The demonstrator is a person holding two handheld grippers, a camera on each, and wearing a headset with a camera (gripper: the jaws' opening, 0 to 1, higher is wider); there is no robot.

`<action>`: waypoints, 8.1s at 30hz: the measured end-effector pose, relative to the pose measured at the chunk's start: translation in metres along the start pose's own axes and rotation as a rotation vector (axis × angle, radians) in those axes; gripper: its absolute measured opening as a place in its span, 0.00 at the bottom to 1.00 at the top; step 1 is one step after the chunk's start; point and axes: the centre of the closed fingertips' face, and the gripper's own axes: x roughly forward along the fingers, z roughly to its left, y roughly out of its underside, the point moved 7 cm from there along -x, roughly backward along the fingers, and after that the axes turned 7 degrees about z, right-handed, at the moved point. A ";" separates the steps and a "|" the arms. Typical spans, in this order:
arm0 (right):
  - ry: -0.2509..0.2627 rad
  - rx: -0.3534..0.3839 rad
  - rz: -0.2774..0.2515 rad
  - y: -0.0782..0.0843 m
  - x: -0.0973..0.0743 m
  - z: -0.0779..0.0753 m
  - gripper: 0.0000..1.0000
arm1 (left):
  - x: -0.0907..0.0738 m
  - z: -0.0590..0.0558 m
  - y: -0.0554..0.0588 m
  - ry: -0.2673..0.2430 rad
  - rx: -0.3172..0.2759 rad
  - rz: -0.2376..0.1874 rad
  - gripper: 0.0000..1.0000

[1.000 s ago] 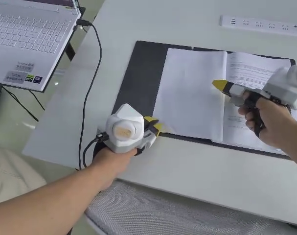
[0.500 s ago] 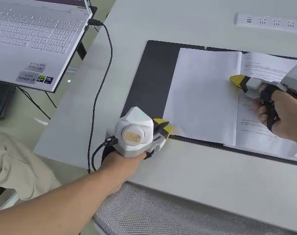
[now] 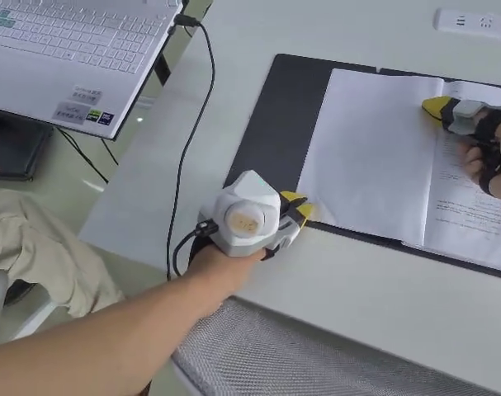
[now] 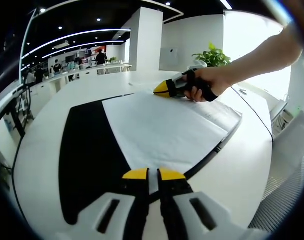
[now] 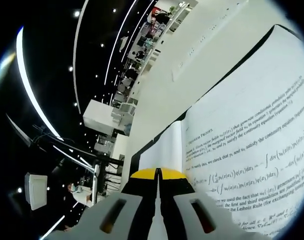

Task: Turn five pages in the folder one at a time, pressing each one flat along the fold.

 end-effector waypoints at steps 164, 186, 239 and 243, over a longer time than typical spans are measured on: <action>0.213 -0.520 -0.113 0.187 -0.337 0.114 0.77 | -0.174 -0.040 -0.052 0.060 -0.082 0.126 0.70; 0.400 -0.609 -0.007 0.180 -0.353 0.090 0.77 | -0.154 -0.048 -0.058 0.055 -0.064 0.162 0.70; 0.263 -0.379 -0.107 0.179 -0.327 0.040 0.70 | 0.129 -0.210 -0.098 0.147 0.256 0.096 0.60; 0.262 -0.370 -0.109 0.178 -0.325 0.037 0.70 | 0.127 -0.216 -0.095 0.170 0.270 0.073 0.48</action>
